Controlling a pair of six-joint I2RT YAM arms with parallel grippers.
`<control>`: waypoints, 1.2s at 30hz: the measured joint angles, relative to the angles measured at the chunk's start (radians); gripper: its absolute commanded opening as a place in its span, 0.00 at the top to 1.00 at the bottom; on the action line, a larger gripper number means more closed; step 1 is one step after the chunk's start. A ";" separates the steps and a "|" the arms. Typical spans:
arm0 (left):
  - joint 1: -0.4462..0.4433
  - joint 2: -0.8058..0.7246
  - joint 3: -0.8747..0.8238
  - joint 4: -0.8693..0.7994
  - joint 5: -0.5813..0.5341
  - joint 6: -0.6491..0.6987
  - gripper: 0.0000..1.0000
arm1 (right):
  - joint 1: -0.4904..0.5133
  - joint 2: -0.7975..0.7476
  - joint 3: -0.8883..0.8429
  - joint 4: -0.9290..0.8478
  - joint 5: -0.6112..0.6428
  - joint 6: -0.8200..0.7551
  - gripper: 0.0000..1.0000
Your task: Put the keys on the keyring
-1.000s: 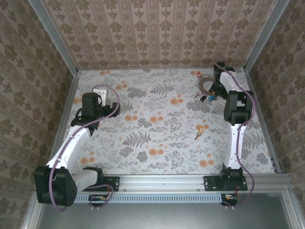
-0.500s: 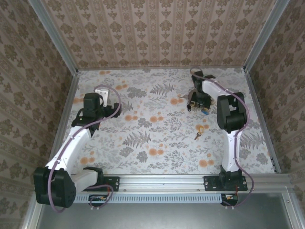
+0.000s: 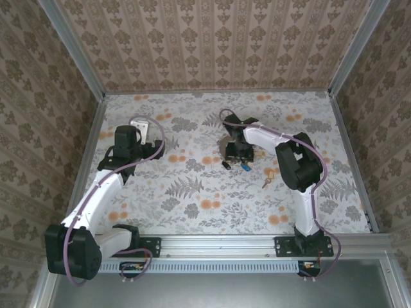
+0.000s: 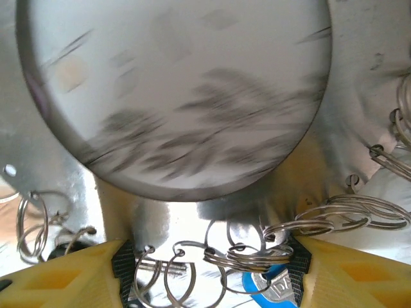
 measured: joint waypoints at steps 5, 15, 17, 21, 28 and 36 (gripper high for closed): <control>-0.008 0.000 0.000 0.000 -0.011 0.001 0.00 | 0.121 0.056 0.097 0.009 -0.059 -0.034 0.35; -0.031 0.005 0.000 0.000 -0.013 0.028 0.00 | 0.264 0.055 0.153 0.029 -0.262 -0.186 0.27; -0.031 0.005 0.000 0.000 0.011 0.042 0.00 | 0.254 -0.001 0.113 0.047 -0.278 -0.214 0.27; -0.033 0.000 -0.013 0.028 0.096 0.074 0.00 | 0.173 -0.194 -0.021 0.104 -0.272 -0.264 0.30; -0.051 -0.019 -0.042 0.066 0.204 0.114 0.00 | -0.026 -0.264 -0.090 0.175 -0.251 -0.288 0.39; -0.078 -0.018 -0.042 0.069 0.272 0.135 0.00 | -0.060 -0.121 -0.079 0.193 -0.260 -0.315 0.58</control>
